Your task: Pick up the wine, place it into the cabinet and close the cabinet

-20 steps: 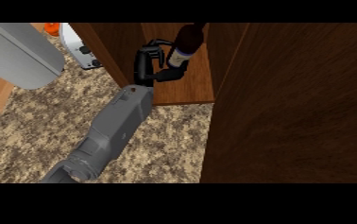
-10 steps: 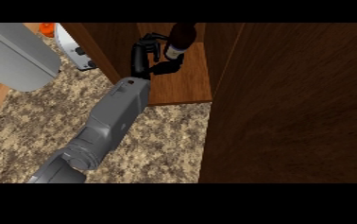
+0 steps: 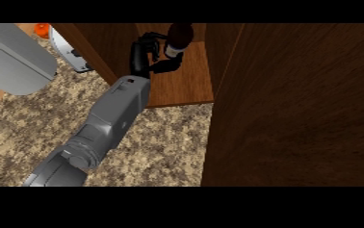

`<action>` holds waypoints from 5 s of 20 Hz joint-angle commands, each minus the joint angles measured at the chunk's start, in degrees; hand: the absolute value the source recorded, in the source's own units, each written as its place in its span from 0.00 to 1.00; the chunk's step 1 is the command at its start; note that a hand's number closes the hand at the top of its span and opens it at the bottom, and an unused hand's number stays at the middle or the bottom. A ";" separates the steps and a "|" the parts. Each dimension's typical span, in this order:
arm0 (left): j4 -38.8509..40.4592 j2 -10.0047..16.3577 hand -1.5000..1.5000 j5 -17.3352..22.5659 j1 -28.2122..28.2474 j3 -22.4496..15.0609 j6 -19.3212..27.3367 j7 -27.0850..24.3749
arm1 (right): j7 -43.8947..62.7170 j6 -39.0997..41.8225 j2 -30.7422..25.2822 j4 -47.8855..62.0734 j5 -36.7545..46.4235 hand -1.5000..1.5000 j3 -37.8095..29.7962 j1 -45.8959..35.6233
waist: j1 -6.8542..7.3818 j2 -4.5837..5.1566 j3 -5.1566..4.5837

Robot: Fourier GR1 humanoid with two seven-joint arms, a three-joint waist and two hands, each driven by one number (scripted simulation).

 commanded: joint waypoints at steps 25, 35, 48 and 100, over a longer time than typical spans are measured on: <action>-1.90 -1.54 1.00 9.52 11.88 7.32 -17.50 -2.76 | 0.15 0.24 2.22 -1.25 -2.47 0.00 2.34 -0.80 | -3.93 0.30 -0.23; -2.47 -1.54 1.00 10.76 14.94 4.50 -15.18 -3.36 | -0.80 0.55 2.41 0.61 -3.30 0.00 1.24 -1.46 | -4.96 0.19 -0.24; -4.80 -1.54 1.00 13.79 11.95 2.23 -11.36 -1.61 | -1.92 1.16 2.86 1.68 -4.37 0.00 -0.06 -1.50 | -5.40 0.47 -0.23; 2.99 5.10 0.00 3.42 1.84 -9.06 7.51 10.63 | -5.47 5.04 2.63 -0.15 -5.81 0.00 -0.94 3.04 | -5.11 2.54 -0.19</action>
